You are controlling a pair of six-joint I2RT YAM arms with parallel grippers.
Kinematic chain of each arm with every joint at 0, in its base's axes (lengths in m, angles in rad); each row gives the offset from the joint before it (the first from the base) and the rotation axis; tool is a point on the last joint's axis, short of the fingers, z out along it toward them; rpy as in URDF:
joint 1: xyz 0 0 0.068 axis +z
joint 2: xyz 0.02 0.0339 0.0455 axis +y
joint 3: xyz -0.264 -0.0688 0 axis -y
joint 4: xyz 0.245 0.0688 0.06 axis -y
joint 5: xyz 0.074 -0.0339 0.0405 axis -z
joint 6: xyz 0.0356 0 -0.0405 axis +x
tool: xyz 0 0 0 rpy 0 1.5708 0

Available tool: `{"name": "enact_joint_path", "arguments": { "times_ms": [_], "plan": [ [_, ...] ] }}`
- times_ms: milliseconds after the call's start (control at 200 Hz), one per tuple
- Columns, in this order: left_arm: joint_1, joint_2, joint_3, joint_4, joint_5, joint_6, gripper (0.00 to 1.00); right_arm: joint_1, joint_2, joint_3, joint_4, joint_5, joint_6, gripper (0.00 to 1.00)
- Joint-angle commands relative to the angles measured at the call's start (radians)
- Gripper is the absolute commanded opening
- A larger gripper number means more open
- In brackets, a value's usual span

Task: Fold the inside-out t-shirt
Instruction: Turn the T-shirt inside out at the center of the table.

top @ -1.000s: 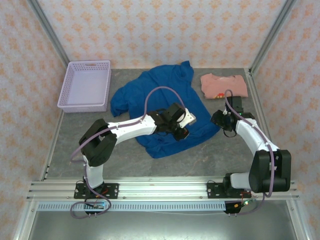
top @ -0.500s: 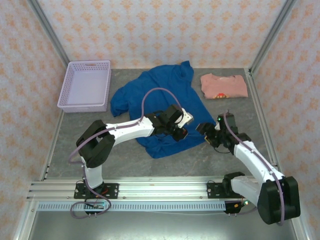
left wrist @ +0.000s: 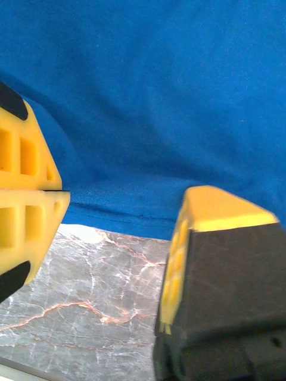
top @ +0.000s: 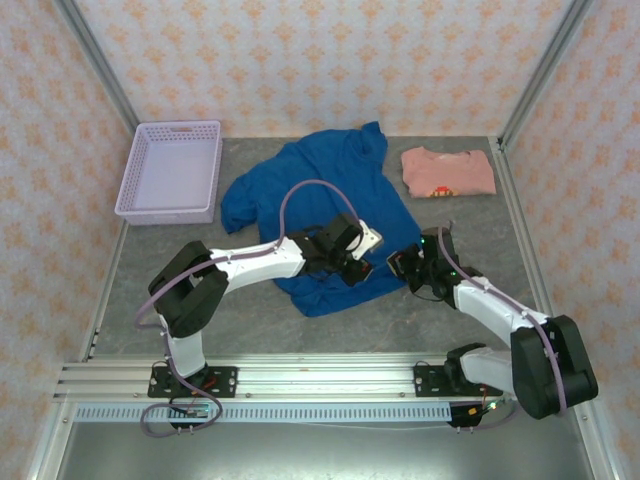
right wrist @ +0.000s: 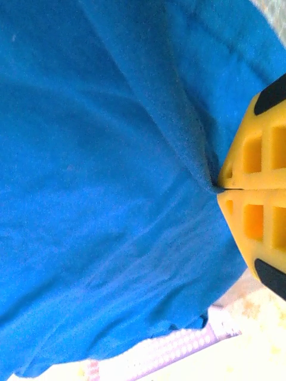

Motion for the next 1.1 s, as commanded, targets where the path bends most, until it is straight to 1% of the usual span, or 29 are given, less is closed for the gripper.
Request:
{"name": "enact_joint_path", "arguments": {
  "times_ms": [0, 30, 130, 200, 270, 345, 360, 410, 550, 600, 651, 676, 766, 801, 811, 851, 881, 916, 946, 986, 1021, 1091],
  "plan": [
    [0.012, -0.022, -0.003, 0.027, 0.008, 0.043, 0.00, 0.007, 0.003, 0.031, 0.077, 0.013, 0.038, 0.00],
    [0.013, -0.013, 0.002, 0.024, 0.010, 0.048, 0.06, 0.006, 0.003, 0.033, 0.078, 0.011, 0.040, 0.00],
    [0.011, 0.021, 0.030, 0.023, 0.007, 0.065, 0.30, 0.008, -0.008, 0.035, 0.064, 0.014, 0.041, 0.00],
    [0.008, 0.042, 0.049, 0.019, -0.015, 0.079, 0.40, 0.007, -0.017, 0.033, 0.053, 0.017, 0.041, 0.00],
    [0.001, 0.065, 0.071, 0.004, -0.042, 0.099, 0.44, 0.007, -0.024, 0.034, 0.045, 0.017, 0.040, 0.00],
    [-0.003, 0.074, 0.088, -0.004, -0.037, 0.108, 0.48, 0.007, -0.031, 0.036, 0.038, 0.022, 0.043, 0.00],
    [-0.004, 0.100, 0.088, -0.001, -0.033, 0.109, 0.49, 0.007, -0.033, 0.036, 0.037, 0.023, 0.043, 0.00],
    [-0.009, 0.114, 0.083, 0.015, -0.025, 0.109, 0.51, 0.008, -0.036, 0.036, 0.037, 0.022, 0.048, 0.00],
    [-0.019, 0.141, 0.063, 0.068, -0.043, 0.099, 0.54, 0.007, -0.046, 0.039, 0.033, 0.026, 0.061, 0.00],
    [-0.019, 0.148, 0.055, 0.091, -0.056, 0.091, 0.52, 0.006, -0.051, 0.040, 0.028, 0.029, 0.061, 0.00],
    [-0.020, 0.148, 0.044, 0.117, -0.068, 0.080, 0.44, 0.008, -0.054, 0.041, 0.016, 0.035, 0.057, 0.00],
    [-0.020, 0.143, 0.038, 0.130, -0.073, 0.076, 0.38, 0.007, -0.057, 0.041, 0.010, 0.038, 0.054, 0.00],
    [-0.015, 0.121, 0.024, 0.154, -0.080, 0.062, 0.09, 0.007, -0.064, 0.043, -0.013, 0.053, 0.035, 0.00],
    [-0.011, 0.105, 0.021, 0.152, -0.075, 0.055, 0.00, 0.008, -0.072, 0.049, -0.036, 0.064, 0.012, 0.00],
    [-0.008, 0.100, 0.020, 0.149, -0.074, 0.054, 0.00, 0.007, -0.074, 0.053, -0.046, 0.068, 0.002, 0.01],
    [0.000, 0.087, 0.014, 0.146, -0.065, 0.042, 0.00, 0.007, -0.090, 0.073, -0.102, 0.089, -0.063, 0.13],
    [0.007, 0.041, 0.009, 0.142, -0.056, 0.028, 0.00, 0.008, -0.106, 0.092, -0.155, 0.111, -0.127, 0.25],
    [0.015, 0.020, 0.009, 0.129, -0.042, 0.012, 0.00, 0.015, -0.131, 0.115, -0.217, 0.132, -0.236, 0.36],
    [0.021, 0.001, 0.010, 0.115, -0.034, -0.002, 0.00, 0.031, -0.160, 0.128, -0.256, 0.158, -0.357, 0.43],
    [0.028, -0.022, 0.010, 0.099, -0.028, -0.016, 0.00, 0.068, -0.206, 0.120, -0.284, 0.198, -0.485, 0.48],
    [0.034, -0.036, 0.009, 0.085, -0.025, -0.021, 0.00, 0.101, -0.250, 0.089, -0.271, 0.206, -0.567, 0.50],
    [0.045, -0.050, 0.022, 0.048, -0.018, -0.028, 0.00, 0.155, -0.326, 0.006, -0.197, 0.202, -0.641, 0.51]
  ]
}}
